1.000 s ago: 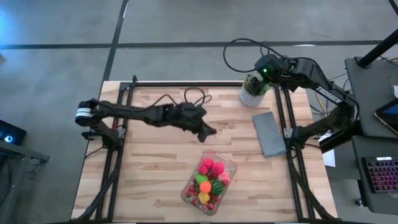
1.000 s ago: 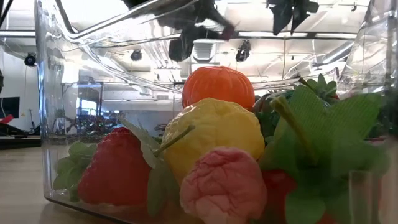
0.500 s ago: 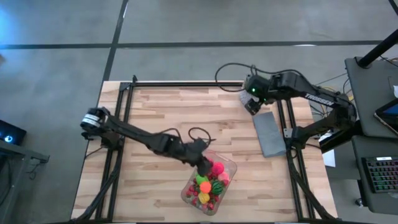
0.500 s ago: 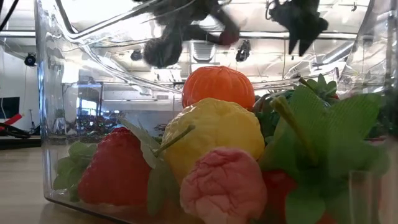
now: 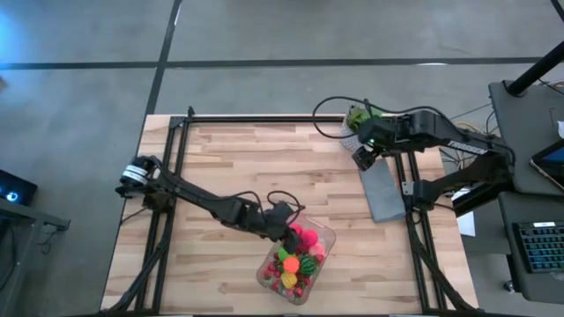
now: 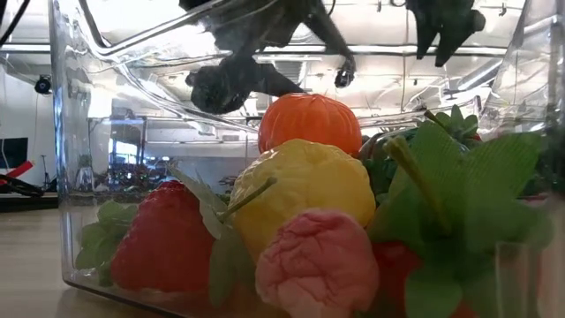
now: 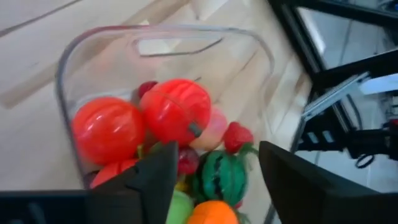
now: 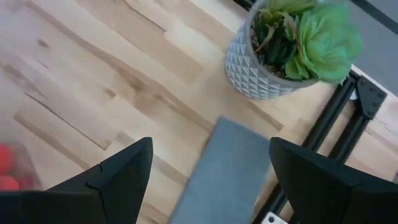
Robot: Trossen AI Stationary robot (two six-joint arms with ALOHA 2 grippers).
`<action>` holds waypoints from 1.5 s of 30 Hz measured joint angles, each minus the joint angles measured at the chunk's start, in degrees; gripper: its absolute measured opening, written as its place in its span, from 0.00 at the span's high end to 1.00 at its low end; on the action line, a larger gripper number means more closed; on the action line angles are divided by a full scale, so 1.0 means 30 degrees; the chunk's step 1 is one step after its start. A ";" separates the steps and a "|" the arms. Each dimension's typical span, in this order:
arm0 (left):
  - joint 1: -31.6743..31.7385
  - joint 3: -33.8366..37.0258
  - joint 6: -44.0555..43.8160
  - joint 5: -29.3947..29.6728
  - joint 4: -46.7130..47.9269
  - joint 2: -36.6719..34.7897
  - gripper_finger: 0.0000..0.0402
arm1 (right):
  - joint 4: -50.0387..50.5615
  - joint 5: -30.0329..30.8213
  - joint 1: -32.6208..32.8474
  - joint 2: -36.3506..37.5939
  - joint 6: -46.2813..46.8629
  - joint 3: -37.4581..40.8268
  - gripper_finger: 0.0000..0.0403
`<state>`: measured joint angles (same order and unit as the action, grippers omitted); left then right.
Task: Pick and placing Produce into tupperware
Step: Return to Home Position
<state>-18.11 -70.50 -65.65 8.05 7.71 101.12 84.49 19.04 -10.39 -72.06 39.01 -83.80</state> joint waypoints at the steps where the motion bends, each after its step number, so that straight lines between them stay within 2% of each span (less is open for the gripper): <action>1: 0.0000 0.0000 0.0038 -0.0006 -0.0213 0.0000 0.47 | -0.0034 0.0003 0.0080 0.0084 -0.0122 -0.0071 0.22; 5: -0.0007 0.0007 0.1372 -0.0435 -0.0646 -0.0563 0.41 | 0.0183 -0.1059 0.0709 0.0455 -0.1050 -0.0319 0.22; 9: -0.0080 0.0000 0.3844 -0.0443 -0.0896 -0.1526 0.40 | 0.0199 -0.2518 0.1002 0.0868 -0.1789 -0.0427 0.22; 11: -0.0071 0.0000 0.4068 -0.0514 -0.0856 -0.2049 0.40 | 0.0199 -0.2662 0.1296 0.1187 -0.1265 -0.0432 0.22; 13: -0.0058 0.0000 0.4676 -0.0695 -0.1059 -0.2607 0.40 | -0.0295 -0.3171 0.1839 0.1675 -0.2086 -0.0420 0.22; 20: -0.0509 0.0000 1.0259 -0.1361 -0.3924 -0.5232 0.40 | -0.6430 -0.4978 0.4564 0.4834 -0.4371 0.0264 0.22; 25: -0.0062 0.0762 1.3029 -0.1185 -0.3975 -0.7195 0.40 | -0.9783 -0.5005 0.5475 0.8203 -0.4327 0.3429 0.22; 31: 0.0389 0.3767 1.4096 -0.1173 -0.4139 -1.0207 0.40 | -1.3541 -0.5430 0.5986 1.1967 -0.2589 0.8783 0.22; 37: 0.0649 0.8645 1.5000 -0.0810 -0.7827 -1.3873 0.40 | -1.7645 -0.5315 0.6091 1.4476 -0.4185 1.2771 0.22; 40: 0.0998 1.1726 1.3353 0.1022 -0.9544 -1.6201 0.40 | -1.7701 -0.4619 0.6091 1.5538 -0.4809 1.4020 0.22; 43: 0.1562 1.4947 0.9019 0.3063 -0.9750 -1.8767 0.40 | -1.6986 -0.2898 0.6091 1.6514 -0.4636 1.5066 0.22; 45: 0.1413 1.6907 0.8959 0.2656 -1.1885 -2.0089 0.40 | -1.6713 -0.2190 0.6084 1.6943 -0.2009 1.5545 0.22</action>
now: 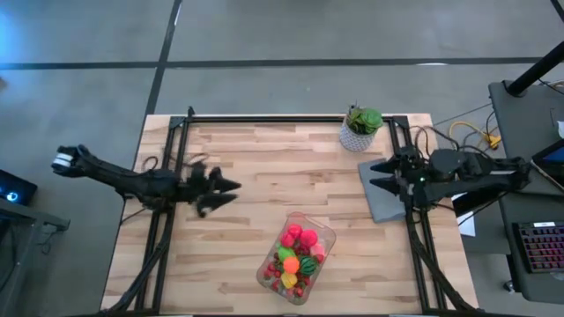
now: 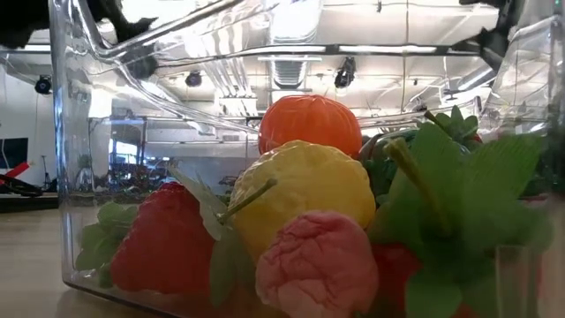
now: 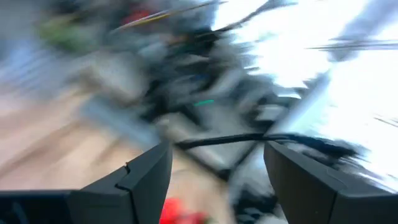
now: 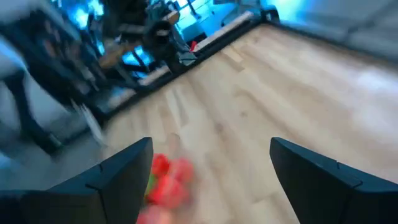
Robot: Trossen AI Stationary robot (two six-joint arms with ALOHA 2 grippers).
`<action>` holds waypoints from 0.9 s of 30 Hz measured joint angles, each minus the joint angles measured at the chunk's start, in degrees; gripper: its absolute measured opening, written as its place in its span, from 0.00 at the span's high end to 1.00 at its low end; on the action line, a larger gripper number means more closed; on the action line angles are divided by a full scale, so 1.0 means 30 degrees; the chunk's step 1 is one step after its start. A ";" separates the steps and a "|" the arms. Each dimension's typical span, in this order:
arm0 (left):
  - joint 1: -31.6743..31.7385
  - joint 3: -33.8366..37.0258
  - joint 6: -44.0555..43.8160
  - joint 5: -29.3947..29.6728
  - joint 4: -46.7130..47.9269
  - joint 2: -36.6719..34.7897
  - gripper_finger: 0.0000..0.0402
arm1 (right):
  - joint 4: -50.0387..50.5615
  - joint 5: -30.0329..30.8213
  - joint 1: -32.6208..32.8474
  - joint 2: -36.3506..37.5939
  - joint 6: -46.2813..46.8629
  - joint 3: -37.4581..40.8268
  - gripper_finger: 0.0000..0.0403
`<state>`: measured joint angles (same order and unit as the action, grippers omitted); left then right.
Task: Pick and placing Produce into tupperware
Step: Return to Home Position
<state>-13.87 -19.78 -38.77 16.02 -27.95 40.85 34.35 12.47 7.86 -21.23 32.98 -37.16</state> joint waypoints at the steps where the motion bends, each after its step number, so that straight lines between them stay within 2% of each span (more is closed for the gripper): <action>1: -0.0130 0.0855 0.1134 -0.0969 -0.1958 -0.0505 0.40 | -0.0064 -0.0007 0.0007 0.0251 0.1127 0.0224 0.22; 4: -0.0254 0.3069 0.4858 -0.4280 -0.8125 -0.1542 0.40 | -0.0809 -0.0815 0.0015 0.0694 0.0543 0.0806 0.22; 7: -0.0240 0.5106 0.6129 -0.4609 -1.0847 -0.2404 0.40 | -0.1933 -0.3102 0.0029 0.1244 -0.2663 0.1247 0.22; 9: -0.0240 0.6320 0.6054 -0.3967 -1.0862 -0.2997 0.40 | -0.2933 -0.3704 0.0001 0.1806 -0.3690 0.1586 0.22; 13: -0.0240 0.6261 0.6183 -0.3626 -0.7411 -0.3875 0.40 | -0.5228 -0.5414 0.0007 0.3222 -0.4137 0.2772 0.22; 16: -0.0240 0.6428 0.6685 -0.3668 -0.6700 -0.4374 0.40 | -0.6517 -0.6820 0.0007 0.4630 -0.4795 0.3791 0.22; 21: -0.0240 0.6429 0.6699 -0.3695 -0.5891 -0.4724 0.40 | -0.7016 -0.5872 0.0000 0.7125 -0.5148 0.5615 0.22; 27: -0.0240 0.6436 0.6682 -0.3768 -0.5753 -0.4726 0.40 | -1.0195 -0.5646 0.0007 0.6283 -0.5043 0.7588 0.22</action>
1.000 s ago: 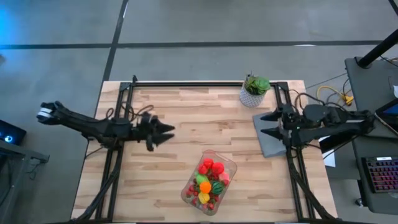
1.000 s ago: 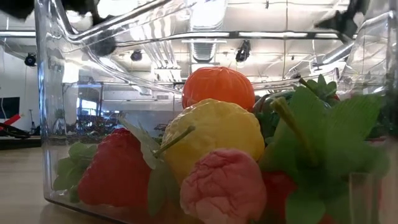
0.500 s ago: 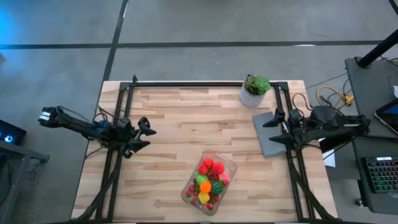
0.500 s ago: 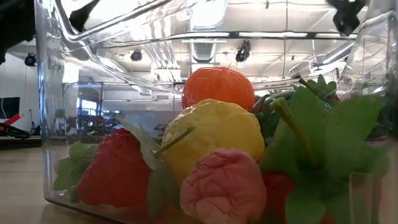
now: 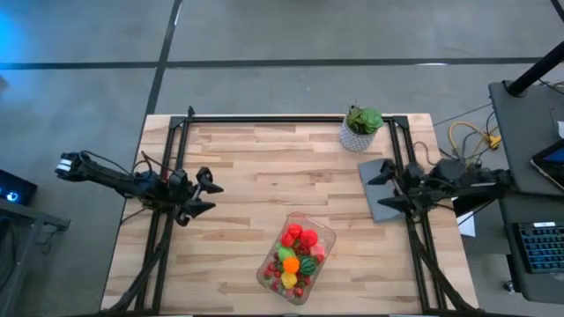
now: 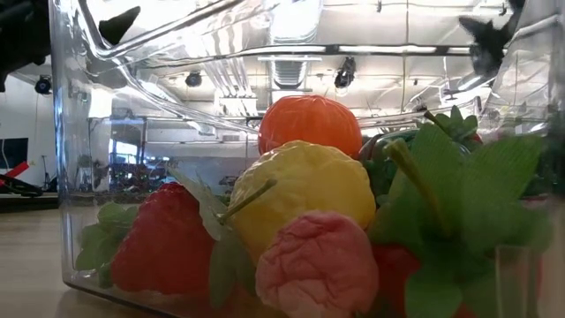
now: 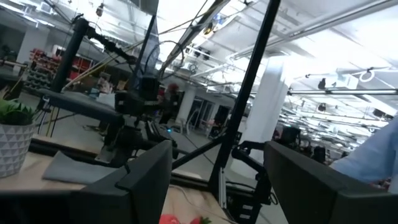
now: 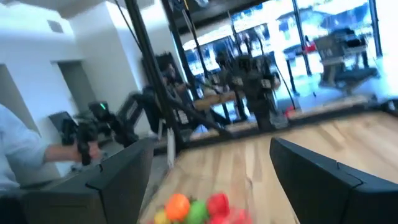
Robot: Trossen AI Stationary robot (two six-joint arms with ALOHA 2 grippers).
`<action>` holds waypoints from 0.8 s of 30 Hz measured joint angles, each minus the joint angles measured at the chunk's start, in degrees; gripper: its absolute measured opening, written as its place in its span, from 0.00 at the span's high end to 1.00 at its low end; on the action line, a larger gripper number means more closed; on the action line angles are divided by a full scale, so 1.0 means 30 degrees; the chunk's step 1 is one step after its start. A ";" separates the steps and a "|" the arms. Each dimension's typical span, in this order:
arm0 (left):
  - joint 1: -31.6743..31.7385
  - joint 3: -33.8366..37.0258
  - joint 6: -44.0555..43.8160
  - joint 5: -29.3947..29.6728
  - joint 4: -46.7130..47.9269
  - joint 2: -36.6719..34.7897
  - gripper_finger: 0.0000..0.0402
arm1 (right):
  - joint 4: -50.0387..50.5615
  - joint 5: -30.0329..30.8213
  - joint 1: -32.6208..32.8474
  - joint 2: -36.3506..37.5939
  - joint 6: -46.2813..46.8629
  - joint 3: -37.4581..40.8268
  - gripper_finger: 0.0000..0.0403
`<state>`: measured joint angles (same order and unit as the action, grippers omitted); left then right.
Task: Pick and placing Produce into tupperware
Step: Return to Home Position
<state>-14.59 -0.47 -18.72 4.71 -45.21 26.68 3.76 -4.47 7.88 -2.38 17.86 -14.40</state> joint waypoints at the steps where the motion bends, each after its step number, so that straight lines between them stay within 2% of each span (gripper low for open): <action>1: 0.0000 0.0000 -0.0023 0.0046 0.0165 0.0023 0.40 | -0.0298 -0.0005 0.0000 -0.0023 0.0177 0.0512 0.22; 7: 0.0000 0.0009 -0.0043 0.0035 0.1022 0.0228 0.40 | -0.4929 -0.0517 -0.0007 0.0506 0.1053 0.4221 0.22; 14: 0.0000 0.0029 -0.0101 0.0060 0.1278 0.0750 0.40 | -0.3758 0.0368 -0.0311 0.0777 0.0626 0.4636 0.22; 20: 0.0000 0.0043 -0.0101 0.0072 0.1266 0.1639 0.40 | -0.3611 0.0759 -0.1617 0.0746 -0.0076 0.4629 0.22; 24: 0.0000 0.0044 -0.0109 0.0072 0.1266 0.2424 0.40 | -0.2027 0.2267 -0.2231 0.0699 -0.0098 0.4629 0.22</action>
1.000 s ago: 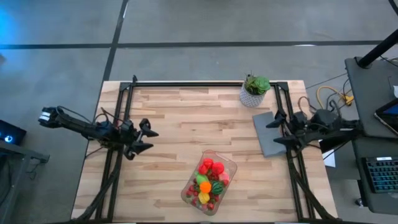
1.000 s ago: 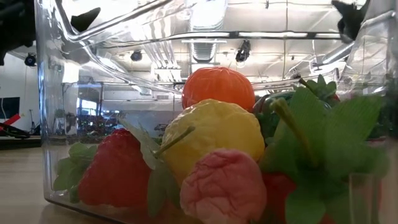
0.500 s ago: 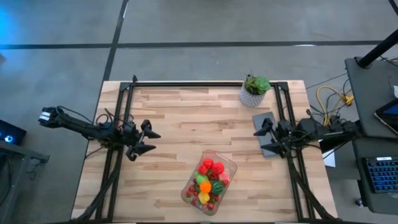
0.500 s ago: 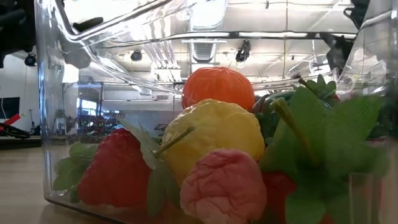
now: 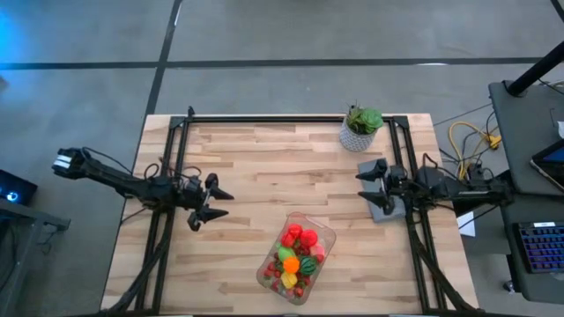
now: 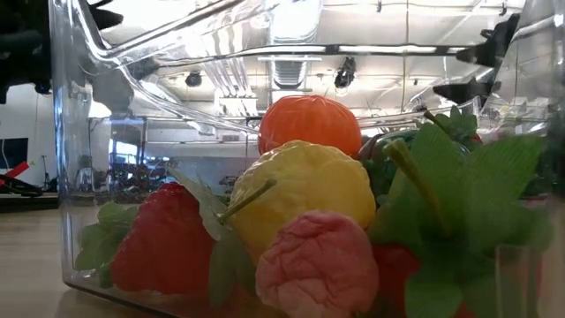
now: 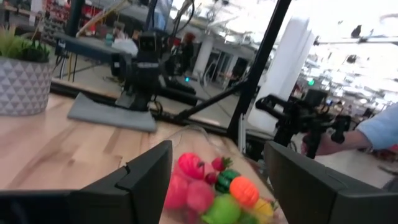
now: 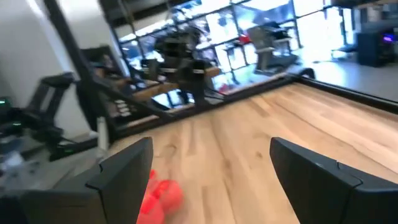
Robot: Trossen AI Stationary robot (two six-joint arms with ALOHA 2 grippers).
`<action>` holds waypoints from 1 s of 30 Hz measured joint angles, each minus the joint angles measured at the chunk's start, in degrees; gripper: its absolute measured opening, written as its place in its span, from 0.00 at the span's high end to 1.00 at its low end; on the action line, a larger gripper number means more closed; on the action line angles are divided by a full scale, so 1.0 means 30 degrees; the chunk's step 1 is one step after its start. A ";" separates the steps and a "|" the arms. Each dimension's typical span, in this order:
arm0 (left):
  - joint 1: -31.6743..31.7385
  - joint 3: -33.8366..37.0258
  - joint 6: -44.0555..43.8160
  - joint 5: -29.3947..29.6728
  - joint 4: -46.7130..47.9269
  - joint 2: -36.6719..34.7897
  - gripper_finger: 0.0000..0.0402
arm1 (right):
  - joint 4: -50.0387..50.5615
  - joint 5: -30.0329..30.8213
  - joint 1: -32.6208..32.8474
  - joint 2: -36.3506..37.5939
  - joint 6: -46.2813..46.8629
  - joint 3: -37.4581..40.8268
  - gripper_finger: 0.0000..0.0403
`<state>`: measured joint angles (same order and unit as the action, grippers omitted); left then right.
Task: Pick and placing Produce into tupperware
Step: Return to Home Position
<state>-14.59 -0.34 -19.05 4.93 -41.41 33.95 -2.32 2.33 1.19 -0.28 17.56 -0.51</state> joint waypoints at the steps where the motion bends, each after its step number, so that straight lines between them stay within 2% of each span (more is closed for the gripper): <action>1: 0.0000 0.0000 0.0000 0.0000 0.0007 0.0204 0.40 | 0.0213 0.0234 -0.0035 -0.0022 0.0000 0.0000 0.22; 11: 0.0000 -0.0001 0.0000 0.0000 -0.0025 0.2859 0.40 | 0.0507 0.0251 -0.0035 -0.0427 -0.0007 -0.0007 0.22; 30: 0.0000 -0.0080 -0.0002 0.0000 -0.0029 0.9413 0.40 | 0.0541 0.0247 -0.0035 -0.0427 -0.0003 -0.0015 0.22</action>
<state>-14.59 -0.58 -19.05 4.93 -41.50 62.19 -0.70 3.07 1.08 -1.56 17.55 -0.56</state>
